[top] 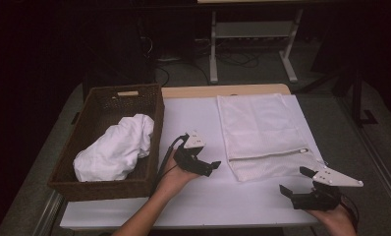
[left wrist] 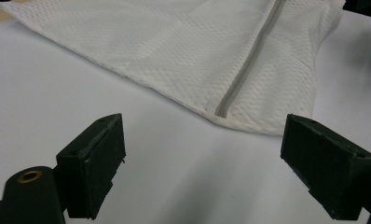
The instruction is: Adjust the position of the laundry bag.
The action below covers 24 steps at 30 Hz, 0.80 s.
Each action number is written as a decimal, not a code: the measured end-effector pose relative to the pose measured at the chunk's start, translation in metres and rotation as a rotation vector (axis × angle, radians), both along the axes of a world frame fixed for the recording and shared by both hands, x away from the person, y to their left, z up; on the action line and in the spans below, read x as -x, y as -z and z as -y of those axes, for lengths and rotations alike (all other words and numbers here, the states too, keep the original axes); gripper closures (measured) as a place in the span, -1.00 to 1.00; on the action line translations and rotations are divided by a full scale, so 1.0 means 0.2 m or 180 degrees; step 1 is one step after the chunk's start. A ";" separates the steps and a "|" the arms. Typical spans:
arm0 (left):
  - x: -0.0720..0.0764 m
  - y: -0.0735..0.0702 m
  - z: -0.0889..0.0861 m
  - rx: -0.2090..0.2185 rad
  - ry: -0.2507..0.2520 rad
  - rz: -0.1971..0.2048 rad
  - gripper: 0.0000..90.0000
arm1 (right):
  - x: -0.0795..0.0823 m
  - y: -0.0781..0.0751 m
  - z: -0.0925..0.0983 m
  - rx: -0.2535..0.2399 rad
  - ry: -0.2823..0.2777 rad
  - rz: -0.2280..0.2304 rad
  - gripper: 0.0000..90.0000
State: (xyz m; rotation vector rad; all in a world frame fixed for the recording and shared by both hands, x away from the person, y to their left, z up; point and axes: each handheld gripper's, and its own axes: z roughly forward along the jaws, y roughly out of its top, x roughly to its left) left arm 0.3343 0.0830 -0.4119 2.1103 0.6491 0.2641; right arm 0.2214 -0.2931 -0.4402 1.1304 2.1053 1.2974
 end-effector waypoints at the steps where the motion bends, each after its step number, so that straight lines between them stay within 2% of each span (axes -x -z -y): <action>1: -0.01 0.00 0.00 0.0002 0.0000 -0.0007 -0.69 | 0.00 0.00 0.00 -0.0004 0.0004 -0.0007 -0.95; 13: -0.13 0.00 0.09 -0.0038 -0.0043 0.0025 -0.68 | 0.00 0.00 0.00 0.0013 0.0013 -0.0015 -0.95; 24: -0.22 0.01 0.13 -0.0057 -0.0080 0.0026 -0.67 | 0.00 0.01 0.00 0.0031 0.0002 -0.0009 -0.95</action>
